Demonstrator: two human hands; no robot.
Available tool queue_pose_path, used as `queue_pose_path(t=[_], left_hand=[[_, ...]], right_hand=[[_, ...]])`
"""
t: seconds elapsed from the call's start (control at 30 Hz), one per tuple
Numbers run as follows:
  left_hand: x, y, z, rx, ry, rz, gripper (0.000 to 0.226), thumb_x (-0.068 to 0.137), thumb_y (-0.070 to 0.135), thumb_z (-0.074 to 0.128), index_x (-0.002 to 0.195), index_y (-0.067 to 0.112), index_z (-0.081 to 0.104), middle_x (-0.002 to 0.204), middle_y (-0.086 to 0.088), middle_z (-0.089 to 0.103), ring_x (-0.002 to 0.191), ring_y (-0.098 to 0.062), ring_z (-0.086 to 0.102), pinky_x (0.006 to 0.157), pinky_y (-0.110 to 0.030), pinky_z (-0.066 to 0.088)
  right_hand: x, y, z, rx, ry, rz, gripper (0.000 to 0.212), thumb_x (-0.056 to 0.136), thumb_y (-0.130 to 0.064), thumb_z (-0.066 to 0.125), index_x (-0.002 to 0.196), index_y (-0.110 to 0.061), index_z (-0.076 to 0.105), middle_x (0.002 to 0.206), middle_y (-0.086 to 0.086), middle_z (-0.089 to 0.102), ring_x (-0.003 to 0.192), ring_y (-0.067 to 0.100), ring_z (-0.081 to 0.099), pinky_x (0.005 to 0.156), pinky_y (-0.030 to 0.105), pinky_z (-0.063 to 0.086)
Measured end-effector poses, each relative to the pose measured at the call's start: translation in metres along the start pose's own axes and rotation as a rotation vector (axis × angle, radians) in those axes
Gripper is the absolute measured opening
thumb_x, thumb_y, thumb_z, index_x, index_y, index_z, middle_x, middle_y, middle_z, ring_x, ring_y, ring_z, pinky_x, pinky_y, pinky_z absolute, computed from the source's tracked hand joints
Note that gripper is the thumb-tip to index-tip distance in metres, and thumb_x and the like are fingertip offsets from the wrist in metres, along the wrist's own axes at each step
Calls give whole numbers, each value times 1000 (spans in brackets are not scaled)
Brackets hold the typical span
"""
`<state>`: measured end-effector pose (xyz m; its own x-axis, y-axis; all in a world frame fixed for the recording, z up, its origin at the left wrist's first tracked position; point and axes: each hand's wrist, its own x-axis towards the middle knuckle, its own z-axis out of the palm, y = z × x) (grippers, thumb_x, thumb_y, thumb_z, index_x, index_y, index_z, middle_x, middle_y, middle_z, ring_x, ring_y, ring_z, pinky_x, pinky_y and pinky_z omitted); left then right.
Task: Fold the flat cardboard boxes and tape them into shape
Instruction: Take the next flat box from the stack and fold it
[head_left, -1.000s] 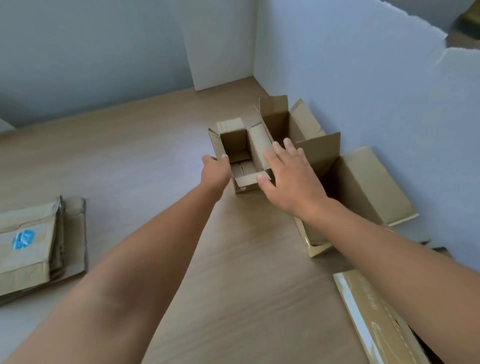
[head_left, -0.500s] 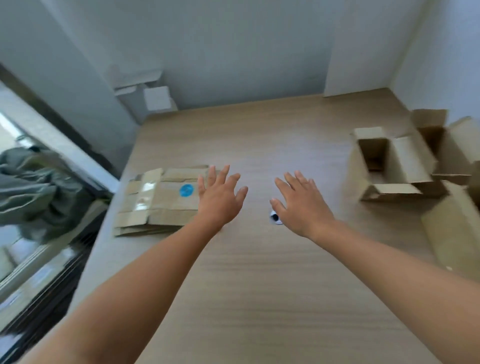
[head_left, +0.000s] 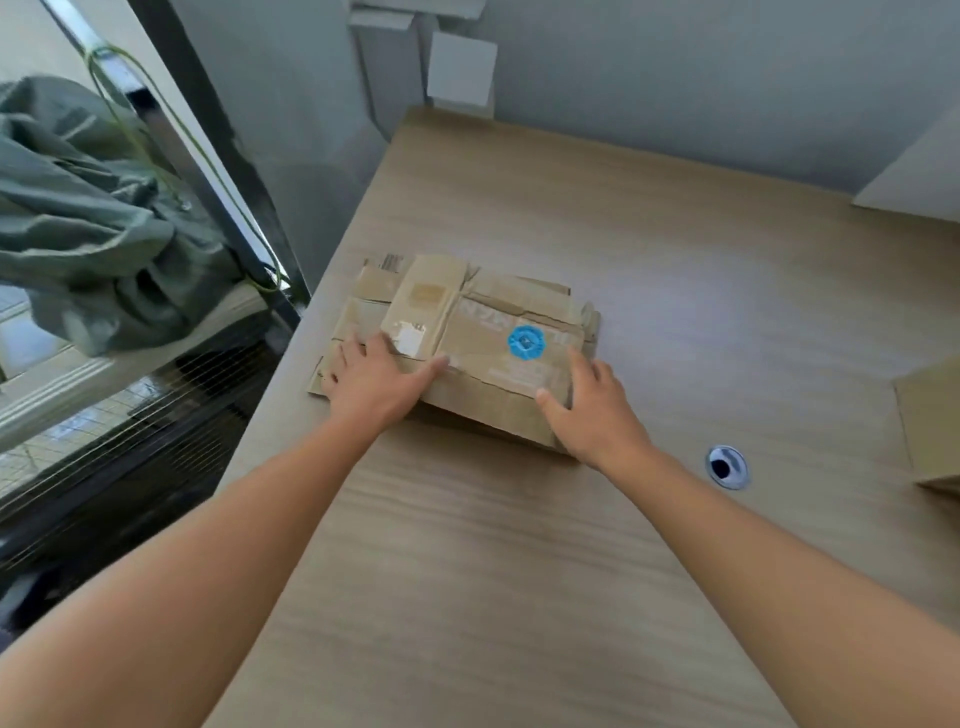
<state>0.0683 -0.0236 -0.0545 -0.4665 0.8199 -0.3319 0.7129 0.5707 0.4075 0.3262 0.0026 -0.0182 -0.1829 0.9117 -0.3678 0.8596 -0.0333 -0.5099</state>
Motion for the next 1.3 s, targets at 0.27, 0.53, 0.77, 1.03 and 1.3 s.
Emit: queue_pose_path(t=[0.27,0.53,0.77,1.03,1.3], left_hand=[[2,11,-3,-351,-51,26,126,60,97,53,156,20,25,155,-12,33,144,-34,30,117,-54,30],[-97,-4,-11,-929,-443,237,80,80,59,72,150,49,35,146,11,55,132,-12,55,111,-44,45],[-263,-24,18,-936,-483,208,81,71,49,76,143,45,38,127,14,66,114,-9,66,85,-30,58],[-402,-51,73,-843,-440,226,73,73,53,75,132,46,33,142,3,51,134,-22,50,105,-44,50],[-464,-43,79,-939,-317,364,64,90,63,57,147,46,35,143,9,52,130,-15,54,101,-33,52]], right_hand=[[-4,-27,30,437,291,-1,80,95,-35,65,159,-31,18,156,-7,25,145,10,28,116,28,27],[-90,-17,0,878,345,130,80,95,-38,62,160,-31,16,139,-5,48,123,8,53,102,34,47],[-231,56,-1,965,169,163,65,87,-57,53,149,-37,43,140,-1,35,115,-24,37,113,29,25],[-361,140,31,1160,158,62,41,89,-45,59,125,-32,43,130,10,55,108,11,66,85,31,58],[-420,171,45,855,179,-221,45,87,-60,59,130,-53,51,133,-11,32,125,-9,44,104,20,48]])
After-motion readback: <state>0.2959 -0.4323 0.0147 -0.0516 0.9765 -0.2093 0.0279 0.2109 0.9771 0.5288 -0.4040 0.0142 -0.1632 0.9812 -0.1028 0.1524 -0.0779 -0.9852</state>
